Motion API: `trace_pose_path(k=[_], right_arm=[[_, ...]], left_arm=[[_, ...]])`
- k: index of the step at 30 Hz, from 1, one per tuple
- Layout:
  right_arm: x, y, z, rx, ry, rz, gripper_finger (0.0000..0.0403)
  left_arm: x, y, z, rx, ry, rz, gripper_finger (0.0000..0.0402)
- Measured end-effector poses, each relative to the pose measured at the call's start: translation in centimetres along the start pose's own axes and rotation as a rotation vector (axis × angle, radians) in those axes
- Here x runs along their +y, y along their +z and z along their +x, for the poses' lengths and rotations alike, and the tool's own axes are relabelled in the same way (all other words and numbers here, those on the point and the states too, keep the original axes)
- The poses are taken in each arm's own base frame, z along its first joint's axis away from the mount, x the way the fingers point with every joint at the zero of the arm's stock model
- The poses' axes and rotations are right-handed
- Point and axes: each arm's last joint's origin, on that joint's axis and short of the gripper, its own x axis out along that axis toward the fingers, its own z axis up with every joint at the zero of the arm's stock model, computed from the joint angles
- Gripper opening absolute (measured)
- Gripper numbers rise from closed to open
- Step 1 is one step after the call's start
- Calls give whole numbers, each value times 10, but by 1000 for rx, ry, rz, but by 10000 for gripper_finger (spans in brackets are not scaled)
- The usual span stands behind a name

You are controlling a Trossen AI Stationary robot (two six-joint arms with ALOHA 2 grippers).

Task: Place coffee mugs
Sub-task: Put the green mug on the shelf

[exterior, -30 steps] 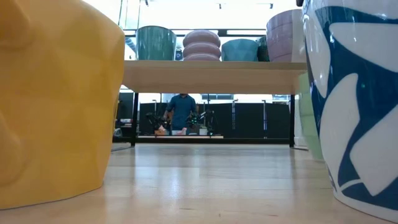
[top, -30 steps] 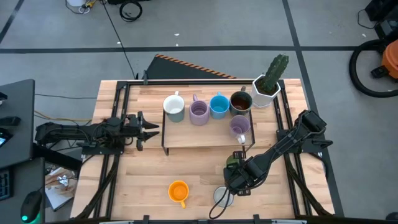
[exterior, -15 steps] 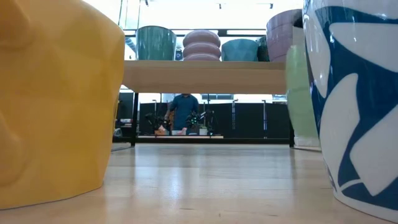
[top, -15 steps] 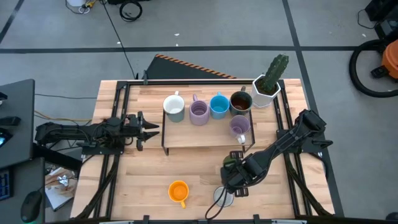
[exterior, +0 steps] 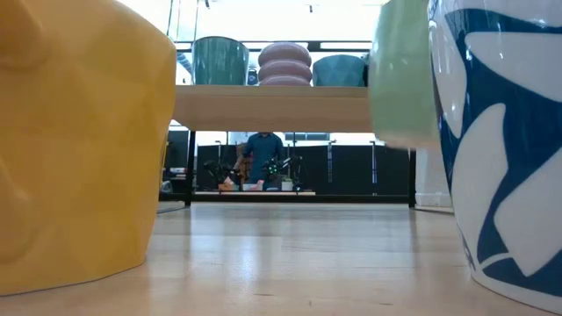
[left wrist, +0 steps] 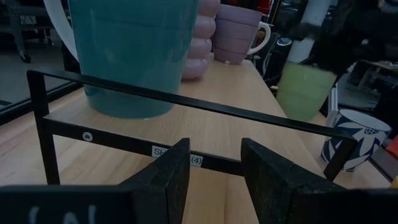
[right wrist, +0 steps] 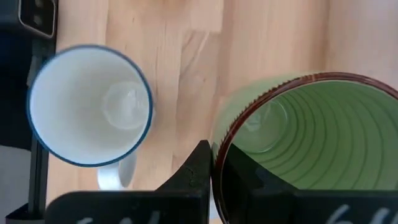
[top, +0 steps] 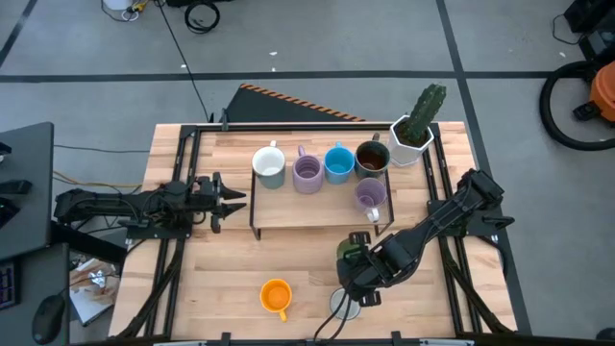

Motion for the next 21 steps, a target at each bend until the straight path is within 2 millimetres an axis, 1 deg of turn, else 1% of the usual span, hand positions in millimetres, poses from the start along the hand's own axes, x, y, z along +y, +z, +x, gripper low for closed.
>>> trace_pose_path(k=[6,10,16,21], right_arm=[[-8,17,-30,-77,-12,-29,23],[-13,28,-46,-135,6,-65,23],[-22,38,-59,-179,18,-111,23],[-37,46,-68,-201,8,-107,23]], left_arm=[[0,0,0,0,0,0,149],[0,0,0,0,0,0,149],[0,0,0,0,0,-7,149],[0,-2,0,17,4,-25,149]])
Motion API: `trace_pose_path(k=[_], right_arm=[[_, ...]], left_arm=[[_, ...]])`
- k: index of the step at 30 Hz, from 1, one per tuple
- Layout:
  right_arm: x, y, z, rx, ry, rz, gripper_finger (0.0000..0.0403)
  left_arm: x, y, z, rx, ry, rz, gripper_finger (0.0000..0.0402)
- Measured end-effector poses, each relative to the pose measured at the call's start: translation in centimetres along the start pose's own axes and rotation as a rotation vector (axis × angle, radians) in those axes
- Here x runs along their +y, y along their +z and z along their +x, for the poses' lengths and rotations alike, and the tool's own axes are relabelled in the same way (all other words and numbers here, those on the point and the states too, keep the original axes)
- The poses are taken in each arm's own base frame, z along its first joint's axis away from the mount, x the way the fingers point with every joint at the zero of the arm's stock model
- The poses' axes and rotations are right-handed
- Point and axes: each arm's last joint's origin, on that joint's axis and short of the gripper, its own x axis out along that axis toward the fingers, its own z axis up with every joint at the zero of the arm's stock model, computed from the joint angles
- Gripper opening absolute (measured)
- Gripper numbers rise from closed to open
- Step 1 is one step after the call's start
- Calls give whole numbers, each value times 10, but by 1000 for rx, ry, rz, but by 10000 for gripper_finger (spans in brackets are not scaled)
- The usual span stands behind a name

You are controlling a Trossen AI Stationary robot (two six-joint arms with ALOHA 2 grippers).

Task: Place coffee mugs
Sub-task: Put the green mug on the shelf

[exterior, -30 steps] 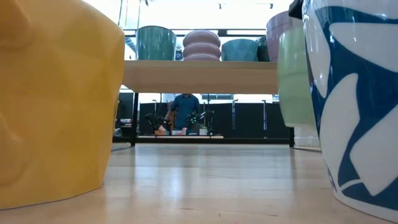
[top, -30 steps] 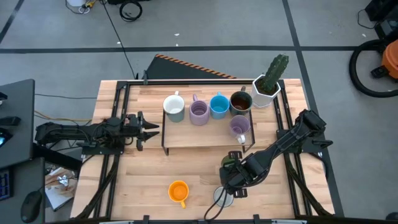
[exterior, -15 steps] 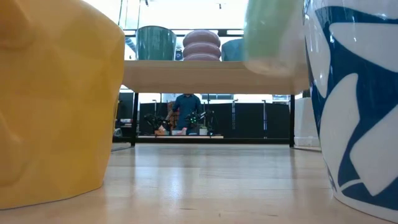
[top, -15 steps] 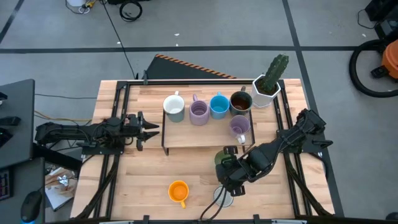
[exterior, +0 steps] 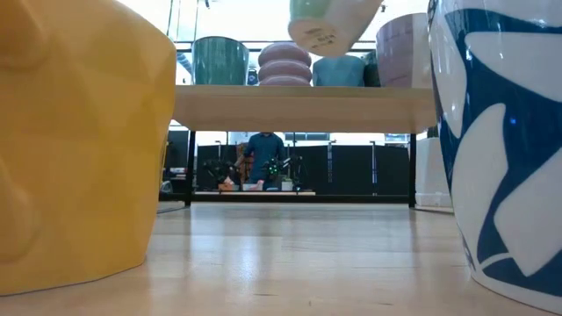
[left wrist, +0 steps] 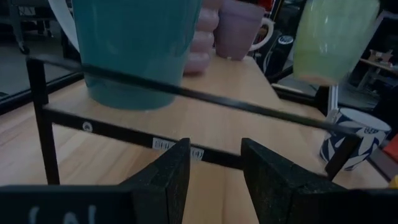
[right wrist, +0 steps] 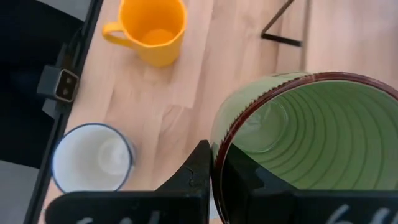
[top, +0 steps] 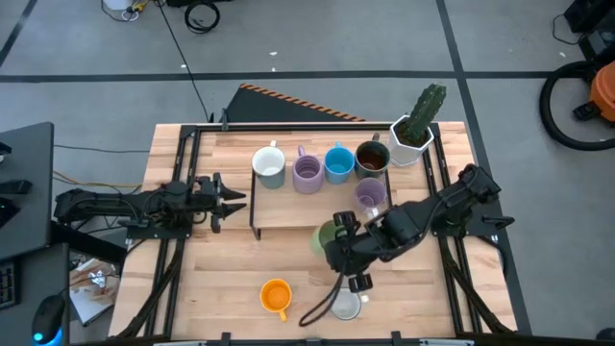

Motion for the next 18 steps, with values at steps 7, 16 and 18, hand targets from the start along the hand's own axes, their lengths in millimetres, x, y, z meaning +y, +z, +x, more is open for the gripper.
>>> trace_pose_path(k=[7,16,18], right_arm=[[-22,6,-9,1,-26,-13,25],[-57,6,-6,53,-68,90,26],[-65,5,-5,70,-77,128,26]], left_arm=[[1,-3,0,32,8,-23,149],[1,-3,0,35,9,-21,149],[1,-3,0,34,8,-22,149]])
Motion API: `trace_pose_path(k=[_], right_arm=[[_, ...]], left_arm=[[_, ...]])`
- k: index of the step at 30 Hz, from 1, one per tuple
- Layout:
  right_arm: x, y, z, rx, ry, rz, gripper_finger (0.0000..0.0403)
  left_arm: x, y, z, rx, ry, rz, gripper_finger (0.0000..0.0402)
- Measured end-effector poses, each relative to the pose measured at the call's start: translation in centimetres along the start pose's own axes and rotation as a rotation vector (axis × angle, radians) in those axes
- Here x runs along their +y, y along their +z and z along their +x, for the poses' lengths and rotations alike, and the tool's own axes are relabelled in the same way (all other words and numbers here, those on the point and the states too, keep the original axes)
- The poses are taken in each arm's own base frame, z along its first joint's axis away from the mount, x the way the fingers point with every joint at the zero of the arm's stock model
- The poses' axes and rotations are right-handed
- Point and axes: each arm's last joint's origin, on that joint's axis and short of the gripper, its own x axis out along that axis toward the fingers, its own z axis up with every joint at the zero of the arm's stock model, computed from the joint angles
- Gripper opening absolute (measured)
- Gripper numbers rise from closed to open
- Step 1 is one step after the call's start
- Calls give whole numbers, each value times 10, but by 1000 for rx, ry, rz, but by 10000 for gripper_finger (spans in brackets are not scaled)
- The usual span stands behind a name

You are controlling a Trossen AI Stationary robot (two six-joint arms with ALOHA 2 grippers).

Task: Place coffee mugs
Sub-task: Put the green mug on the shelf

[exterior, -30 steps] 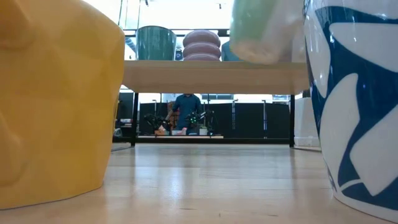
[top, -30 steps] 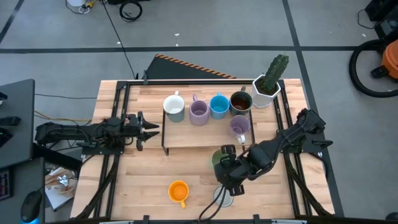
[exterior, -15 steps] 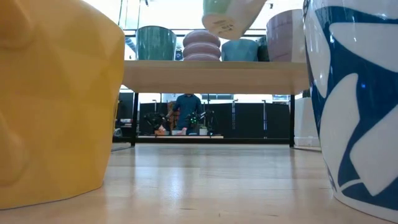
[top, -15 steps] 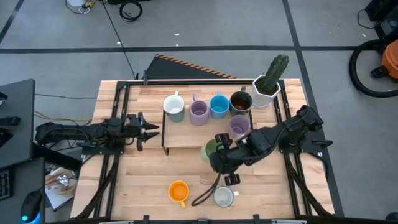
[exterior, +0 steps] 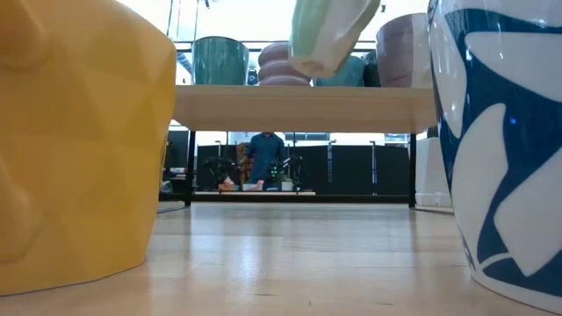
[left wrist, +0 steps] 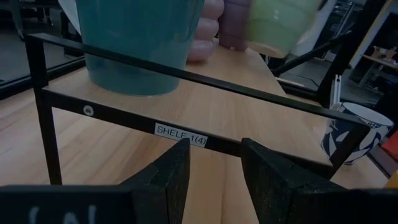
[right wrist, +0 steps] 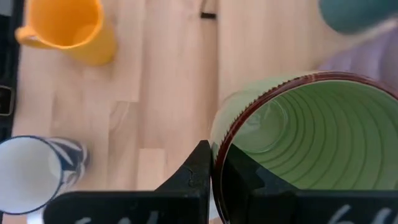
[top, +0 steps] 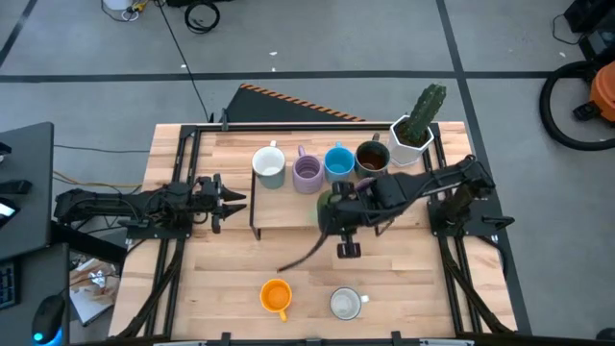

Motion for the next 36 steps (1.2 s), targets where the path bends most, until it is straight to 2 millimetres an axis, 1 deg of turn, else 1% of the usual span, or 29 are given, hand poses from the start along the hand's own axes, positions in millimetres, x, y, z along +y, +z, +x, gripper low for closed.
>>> trace_pose_path(k=[6,12,18,23,26,36], right_arm=[[-15,-3,3,76,40,43,27],[-27,-8,4,138,18,41,27],[-38,-7,6,148,11,50,28],[-47,-9,10,192,20,74,28],[-50,-8,14,204,17,82,28],[-52,-8,15,213,43,92,37]], left_arm=[[0,0,0,-1,0,13,149],[0,1,0,-15,0,34,149],[-1,3,0,-28,-3,34,149],[-1,3,0,-29,-3,34,149],[-1,3,0,-29,-3,34,149],[-1,3,0,-27,-3,34,149]])
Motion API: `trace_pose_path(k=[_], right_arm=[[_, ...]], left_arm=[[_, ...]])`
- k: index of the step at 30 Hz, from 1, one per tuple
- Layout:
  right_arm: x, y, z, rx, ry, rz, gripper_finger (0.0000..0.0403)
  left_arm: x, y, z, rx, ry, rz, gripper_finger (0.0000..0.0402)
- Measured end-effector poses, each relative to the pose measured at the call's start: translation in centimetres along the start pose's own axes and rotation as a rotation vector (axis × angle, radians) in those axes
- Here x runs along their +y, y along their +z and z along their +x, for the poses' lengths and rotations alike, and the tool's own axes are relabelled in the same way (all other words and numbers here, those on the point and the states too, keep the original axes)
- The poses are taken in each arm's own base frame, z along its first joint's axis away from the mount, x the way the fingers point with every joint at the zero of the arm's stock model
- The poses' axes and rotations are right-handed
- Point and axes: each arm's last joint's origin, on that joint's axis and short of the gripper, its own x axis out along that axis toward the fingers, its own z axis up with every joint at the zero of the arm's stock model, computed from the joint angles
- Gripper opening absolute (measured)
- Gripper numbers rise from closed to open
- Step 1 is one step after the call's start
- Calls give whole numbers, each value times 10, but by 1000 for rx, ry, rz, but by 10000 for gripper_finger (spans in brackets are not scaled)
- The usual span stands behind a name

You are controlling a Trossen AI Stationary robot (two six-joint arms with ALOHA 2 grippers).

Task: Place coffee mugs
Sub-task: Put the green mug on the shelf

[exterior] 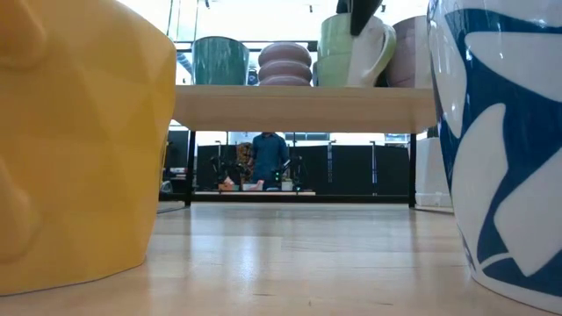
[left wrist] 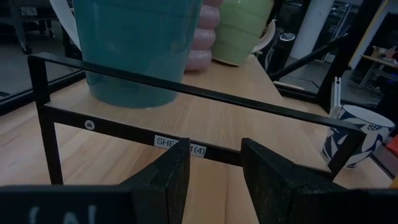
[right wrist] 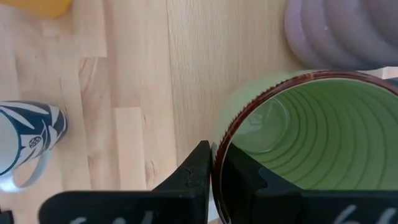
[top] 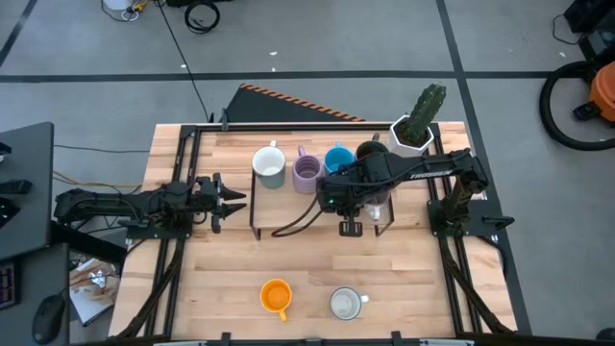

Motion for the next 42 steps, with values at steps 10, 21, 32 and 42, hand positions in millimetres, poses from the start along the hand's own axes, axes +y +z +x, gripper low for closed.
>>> trace_pose_path(k=[10,21,32,42], right_arm=[[0,1,1,-8,-10,-9,78],[-1,2,-3,-24,-31,-5,156],[0,-3,-31,-56,-79,11,194],[23,-20,-46,-85,-126,11,206]], left_arm=[[0,0,0,1,0,-1,149],[0,0,0,1,0,-1,149],[0,-1,0,15,3,-4,149],[1,-3,0,29,6,-8,149]])
